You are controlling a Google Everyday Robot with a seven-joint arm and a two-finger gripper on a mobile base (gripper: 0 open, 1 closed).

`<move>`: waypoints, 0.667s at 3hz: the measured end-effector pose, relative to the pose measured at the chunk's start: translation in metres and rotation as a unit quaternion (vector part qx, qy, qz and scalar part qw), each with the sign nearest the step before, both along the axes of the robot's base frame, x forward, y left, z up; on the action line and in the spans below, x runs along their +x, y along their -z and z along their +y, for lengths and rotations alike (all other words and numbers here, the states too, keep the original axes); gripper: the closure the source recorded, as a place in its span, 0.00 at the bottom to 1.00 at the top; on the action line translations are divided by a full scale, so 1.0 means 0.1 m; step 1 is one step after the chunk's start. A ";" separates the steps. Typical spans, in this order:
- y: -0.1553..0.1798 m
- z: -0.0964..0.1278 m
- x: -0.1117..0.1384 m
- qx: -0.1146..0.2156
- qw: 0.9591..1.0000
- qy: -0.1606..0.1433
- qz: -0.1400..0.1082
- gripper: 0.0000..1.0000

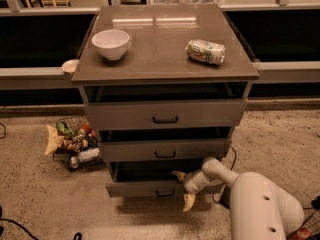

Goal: Open bottom drawer

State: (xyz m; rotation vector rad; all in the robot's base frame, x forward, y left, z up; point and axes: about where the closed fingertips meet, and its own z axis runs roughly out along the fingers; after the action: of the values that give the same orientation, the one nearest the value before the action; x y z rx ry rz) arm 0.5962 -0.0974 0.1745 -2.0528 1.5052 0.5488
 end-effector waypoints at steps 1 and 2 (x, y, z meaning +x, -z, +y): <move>0.12 0.09 -0.09 -0.013 0.998 -0.014 0.058 0.00; 0.10 0.09 -0.10 -0.014 0.998 -0.015 0.063 0.18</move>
Offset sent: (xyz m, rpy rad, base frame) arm -0.0176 0.0181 -0.0098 -0.0924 0.2645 0.0877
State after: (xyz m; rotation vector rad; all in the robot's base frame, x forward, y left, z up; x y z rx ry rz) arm 0.5861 -0.0881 0.1644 -2.1001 1.5637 0.6834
